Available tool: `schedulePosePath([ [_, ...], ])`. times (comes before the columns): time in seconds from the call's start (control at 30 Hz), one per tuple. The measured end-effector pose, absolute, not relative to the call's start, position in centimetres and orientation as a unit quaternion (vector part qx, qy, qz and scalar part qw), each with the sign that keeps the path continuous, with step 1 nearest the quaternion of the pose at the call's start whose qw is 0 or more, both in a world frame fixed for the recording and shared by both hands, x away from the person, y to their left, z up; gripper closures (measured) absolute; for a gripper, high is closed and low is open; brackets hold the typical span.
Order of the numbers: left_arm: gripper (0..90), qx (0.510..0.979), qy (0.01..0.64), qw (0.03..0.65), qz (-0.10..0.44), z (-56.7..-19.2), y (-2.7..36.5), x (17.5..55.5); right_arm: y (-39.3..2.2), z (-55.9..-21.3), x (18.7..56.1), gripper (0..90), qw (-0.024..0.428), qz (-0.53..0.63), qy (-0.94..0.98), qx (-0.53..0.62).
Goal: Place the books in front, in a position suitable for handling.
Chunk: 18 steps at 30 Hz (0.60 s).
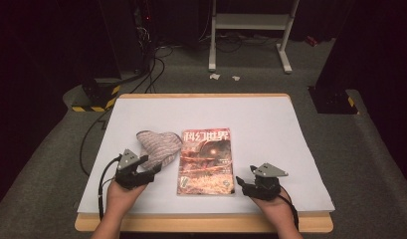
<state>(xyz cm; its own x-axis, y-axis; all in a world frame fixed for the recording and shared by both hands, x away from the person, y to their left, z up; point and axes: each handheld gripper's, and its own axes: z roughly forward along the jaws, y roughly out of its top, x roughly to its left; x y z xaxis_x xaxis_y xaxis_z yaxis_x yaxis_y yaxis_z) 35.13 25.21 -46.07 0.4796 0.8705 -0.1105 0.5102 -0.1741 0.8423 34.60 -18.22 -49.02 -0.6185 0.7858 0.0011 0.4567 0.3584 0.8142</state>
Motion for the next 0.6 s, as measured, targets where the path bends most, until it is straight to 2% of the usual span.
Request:
schedulePosePath([
  [0.1, 29.1, 0.732, 0.489, 0.43, 0.201, -45.8, 25.8, 37.1, -18.4, -49.6, 34.6, 24.6, 0.192, 0.406, 0.802, 0.394],
  [0.3, 17.7, 0.731, 0.526, 0.402, 0.168, -45.7, 25.7, 41.4, -17.9, -49.7, 34.2, 26.4, 0.196, 0.399, 0.811, 0.38],
  [0.4, 15.6, 0.733, 0.541, 0.382, 0.154, -46.2, 25.0, 43.1, -17.7, -49.8, 34.1, 26.8, 0.196, 0.394, 0.816, 0.375],
  [0.6, 8.9, 0.759, 0.566, 0.298, 0.125, -48.4, 23.6, 44.9, -17.4, -49.7, 33.8, 27.5, 0.199, 0.393, 0.819, 0.368],
])
